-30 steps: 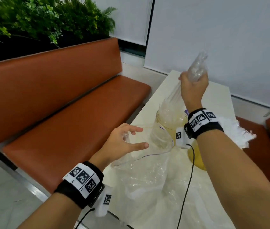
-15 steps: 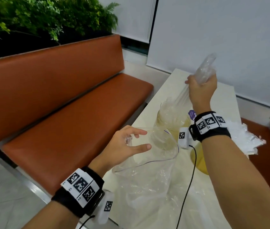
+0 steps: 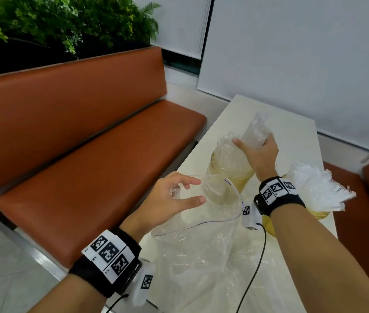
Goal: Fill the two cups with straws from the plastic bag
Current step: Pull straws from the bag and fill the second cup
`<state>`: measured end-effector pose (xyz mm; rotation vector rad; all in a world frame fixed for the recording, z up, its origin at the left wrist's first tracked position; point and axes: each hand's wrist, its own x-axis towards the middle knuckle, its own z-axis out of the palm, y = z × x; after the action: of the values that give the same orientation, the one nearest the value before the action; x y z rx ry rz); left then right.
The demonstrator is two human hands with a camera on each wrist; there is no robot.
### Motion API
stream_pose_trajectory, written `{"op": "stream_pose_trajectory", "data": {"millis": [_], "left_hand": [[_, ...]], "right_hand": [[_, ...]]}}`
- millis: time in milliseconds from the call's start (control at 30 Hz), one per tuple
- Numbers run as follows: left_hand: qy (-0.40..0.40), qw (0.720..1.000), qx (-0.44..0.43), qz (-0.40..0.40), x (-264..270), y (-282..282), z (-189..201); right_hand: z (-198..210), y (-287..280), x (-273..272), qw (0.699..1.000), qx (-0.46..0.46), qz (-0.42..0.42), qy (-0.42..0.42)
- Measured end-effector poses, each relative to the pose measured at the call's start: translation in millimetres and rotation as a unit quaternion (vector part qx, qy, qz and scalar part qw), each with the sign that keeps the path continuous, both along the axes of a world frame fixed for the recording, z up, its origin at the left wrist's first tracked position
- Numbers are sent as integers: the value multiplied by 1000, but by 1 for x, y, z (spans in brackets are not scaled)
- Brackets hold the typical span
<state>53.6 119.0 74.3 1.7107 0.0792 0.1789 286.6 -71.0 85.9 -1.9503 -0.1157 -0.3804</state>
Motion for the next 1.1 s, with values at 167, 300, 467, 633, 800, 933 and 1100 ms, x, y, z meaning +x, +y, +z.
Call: {"op": "stream_pose_trajectory", "data": {"millis": [167, 300, 467, 633, 800, 933, 1100], "left_hand": [[0, 1000, 2, -3, 1, -1, 1], [-2, 1000, 3, -7, 1, 0, 1], [6, 1000, 7, -14, 2, 1, 1], [19, 999, -10, -24, 3, 2, 2], [44, 998, -14, -32, 3, 8, 8], [42, 997, -31, -48, 2, 10, 10], [26, 998, -36, -53, 1, 10, 10]], "right_hand": [[36, -3, 13, 985, -11, 38, -167], [18, 2, 9, 985, -77, 41, -146], [-16, 0, -7, 988, -107, 58, -100], [27, 11, 10, 960, -148, 32, -236], [-1, 14, 22, 883, -426, 181, -81], [-1, 11, 12, 916, -347, 109, -167], [5, 14, -6, 856, -475, 192, -69]]}}
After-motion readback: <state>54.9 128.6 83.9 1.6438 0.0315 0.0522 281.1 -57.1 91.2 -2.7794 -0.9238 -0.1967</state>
